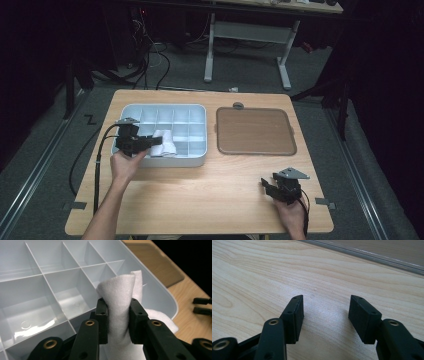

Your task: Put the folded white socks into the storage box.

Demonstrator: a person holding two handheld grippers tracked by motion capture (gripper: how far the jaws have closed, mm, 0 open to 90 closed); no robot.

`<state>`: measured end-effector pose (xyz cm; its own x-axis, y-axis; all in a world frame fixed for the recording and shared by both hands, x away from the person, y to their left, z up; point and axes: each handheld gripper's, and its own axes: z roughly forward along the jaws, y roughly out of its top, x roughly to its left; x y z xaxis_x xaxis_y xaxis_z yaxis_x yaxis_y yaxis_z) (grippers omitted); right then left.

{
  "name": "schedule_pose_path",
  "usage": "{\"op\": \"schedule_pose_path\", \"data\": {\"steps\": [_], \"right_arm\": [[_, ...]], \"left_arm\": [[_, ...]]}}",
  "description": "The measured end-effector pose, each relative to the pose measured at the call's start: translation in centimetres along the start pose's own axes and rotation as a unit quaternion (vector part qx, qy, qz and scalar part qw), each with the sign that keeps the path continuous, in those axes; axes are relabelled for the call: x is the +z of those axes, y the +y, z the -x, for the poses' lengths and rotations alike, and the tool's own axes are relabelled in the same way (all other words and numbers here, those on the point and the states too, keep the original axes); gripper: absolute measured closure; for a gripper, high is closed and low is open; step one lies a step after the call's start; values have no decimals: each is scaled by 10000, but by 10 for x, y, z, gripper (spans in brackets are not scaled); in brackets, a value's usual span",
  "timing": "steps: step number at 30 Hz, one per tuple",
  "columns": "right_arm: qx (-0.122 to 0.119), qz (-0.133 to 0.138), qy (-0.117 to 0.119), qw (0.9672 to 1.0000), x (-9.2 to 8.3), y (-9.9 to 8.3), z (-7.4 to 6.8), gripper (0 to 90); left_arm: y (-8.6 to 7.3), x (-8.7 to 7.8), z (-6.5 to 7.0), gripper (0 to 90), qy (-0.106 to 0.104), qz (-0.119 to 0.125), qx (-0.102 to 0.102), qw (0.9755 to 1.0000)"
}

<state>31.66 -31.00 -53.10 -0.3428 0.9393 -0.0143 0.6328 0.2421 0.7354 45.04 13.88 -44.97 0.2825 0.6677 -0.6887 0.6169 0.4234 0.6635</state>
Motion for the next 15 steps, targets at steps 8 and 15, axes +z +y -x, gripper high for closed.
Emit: {"op": "schedule_pose_path", "data": {"steps": [8, 15], "right_arm": [[-4, 0, -3, 10000, 0, 0, 0, 464], [-1, 1, -5, 10000, 0, 0, 0, 464]], "left_arm": [[-7, 7, -6, 737, 184, -109, 251, 9995], [-12, 13, -10, 737, 410, -242, 565, 9973]]}}
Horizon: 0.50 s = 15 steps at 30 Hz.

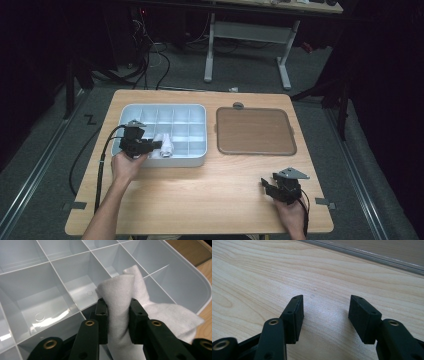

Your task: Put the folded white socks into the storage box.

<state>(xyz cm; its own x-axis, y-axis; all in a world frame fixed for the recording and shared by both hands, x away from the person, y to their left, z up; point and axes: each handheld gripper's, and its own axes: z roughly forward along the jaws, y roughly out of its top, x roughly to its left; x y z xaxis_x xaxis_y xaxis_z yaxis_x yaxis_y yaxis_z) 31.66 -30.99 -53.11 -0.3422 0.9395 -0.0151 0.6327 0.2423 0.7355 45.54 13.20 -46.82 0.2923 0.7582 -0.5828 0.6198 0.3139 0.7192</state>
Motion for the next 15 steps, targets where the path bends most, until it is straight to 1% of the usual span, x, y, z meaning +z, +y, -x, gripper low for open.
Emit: {"op": "schedule_pose_path", "data": {"steps": [4, 6, 7, 8, 12, 15], "right_arm": [[0, 0, -1, 10000, 0, 0, 0, 464], [0, 0, -1, 10000, 0, 0, 0, 464], [-4, -1, 2, 10000, 0, 0, 0, 464], [-1, 0, -1, 10000, 0, 0, 0, 464], [-1, -1, -2, 10000, 0, 0, 0, 464], [-2, -1, -1, 10000, 0, 0, 0, 464]], "left_arm": [[-2, 3, -1, 737, 92, -63, 153, 9998], [-2, 3, 0, 737, 111, -71, 177, 9998], [-3, 4, 0, 737, 125, -95, 239, 9996], [-3, 4, 0, 738, 139, -87, 243, 9996], [-5, 6, 2, 739, 210, -146, 381, 9989], [-6, 6, 2, 740, 226, -187, 442, 9986]]}}
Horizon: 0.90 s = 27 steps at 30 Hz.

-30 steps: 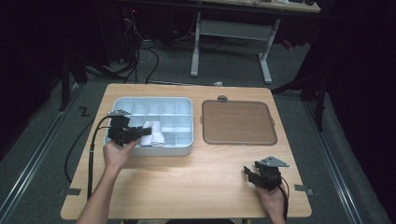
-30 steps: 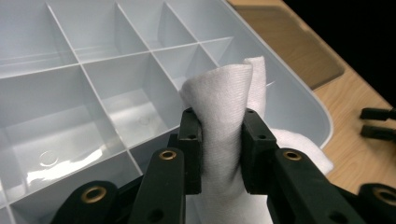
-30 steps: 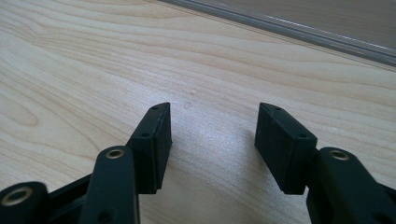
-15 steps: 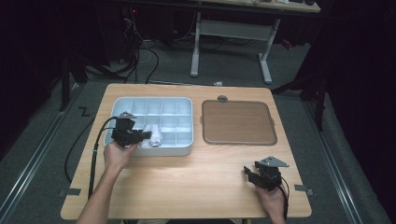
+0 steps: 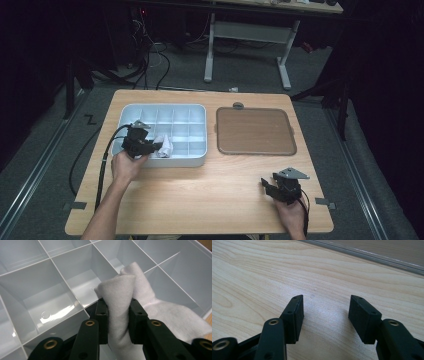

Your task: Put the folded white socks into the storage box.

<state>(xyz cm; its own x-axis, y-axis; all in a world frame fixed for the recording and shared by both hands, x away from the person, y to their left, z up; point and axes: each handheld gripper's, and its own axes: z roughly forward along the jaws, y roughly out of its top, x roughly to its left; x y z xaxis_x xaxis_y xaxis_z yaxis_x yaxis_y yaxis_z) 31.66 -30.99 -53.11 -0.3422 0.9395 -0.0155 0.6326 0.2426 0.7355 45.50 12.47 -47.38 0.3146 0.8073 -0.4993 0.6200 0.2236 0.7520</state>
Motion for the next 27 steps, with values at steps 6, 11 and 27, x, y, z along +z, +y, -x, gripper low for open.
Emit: {"op": "schedule_pose_path", "data": {"steps": [6, 11, 27], "right_arm": [[4, 0, 1, 10000, 0, 0, 0, 464], [12, -2, 1, 10000, 0, 0, 0, 464], [0, 0, 2, 10000, 0, 0, 0, 464]], "left_arm": [[-2, 1, 1, 742, 56, -5, 94, 9999], [-3, 2, 1, 743, 85, -35, 103, 9999], [-5, 5, -1, 747, 125, -160, 11, 9998]]}}
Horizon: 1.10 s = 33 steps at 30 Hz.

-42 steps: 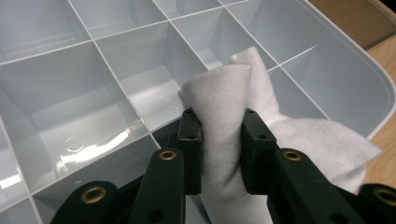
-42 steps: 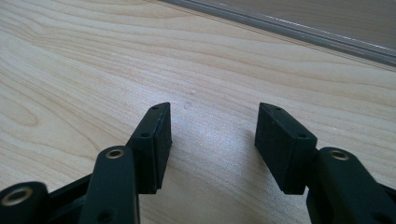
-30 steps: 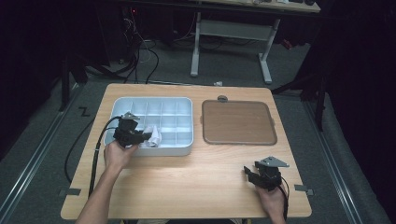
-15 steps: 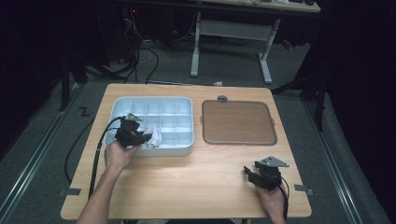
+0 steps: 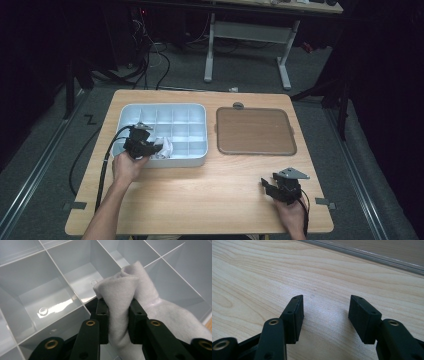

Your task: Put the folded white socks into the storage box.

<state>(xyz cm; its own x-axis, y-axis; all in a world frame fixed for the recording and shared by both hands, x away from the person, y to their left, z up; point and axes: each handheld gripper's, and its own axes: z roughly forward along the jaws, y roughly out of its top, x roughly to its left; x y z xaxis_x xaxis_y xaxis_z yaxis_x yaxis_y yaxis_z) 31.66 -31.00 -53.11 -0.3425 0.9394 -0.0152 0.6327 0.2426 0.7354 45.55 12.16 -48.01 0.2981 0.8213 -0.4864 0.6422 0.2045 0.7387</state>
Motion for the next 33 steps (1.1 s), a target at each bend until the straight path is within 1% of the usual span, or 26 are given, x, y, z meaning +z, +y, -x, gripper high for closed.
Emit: {"op": "schedule_pose_path", "data": {"steps": [25, 29, 33], "right_arm": [[7, -4, -9, 10000, 0, 0, 0, 464], [-3, -3, -10, 10000, 0, 0, 0, 464], [3, -3, -9, 10000, 0, 0, 0, 464]], "left_arm": [[0, 4, 1, 753, 95, -242, -21, 9997], [0, 5, 2, 755, 124, -285, -7, 9995], [0, 7, 4, 756, 211, -344, 67, 9992]]}}
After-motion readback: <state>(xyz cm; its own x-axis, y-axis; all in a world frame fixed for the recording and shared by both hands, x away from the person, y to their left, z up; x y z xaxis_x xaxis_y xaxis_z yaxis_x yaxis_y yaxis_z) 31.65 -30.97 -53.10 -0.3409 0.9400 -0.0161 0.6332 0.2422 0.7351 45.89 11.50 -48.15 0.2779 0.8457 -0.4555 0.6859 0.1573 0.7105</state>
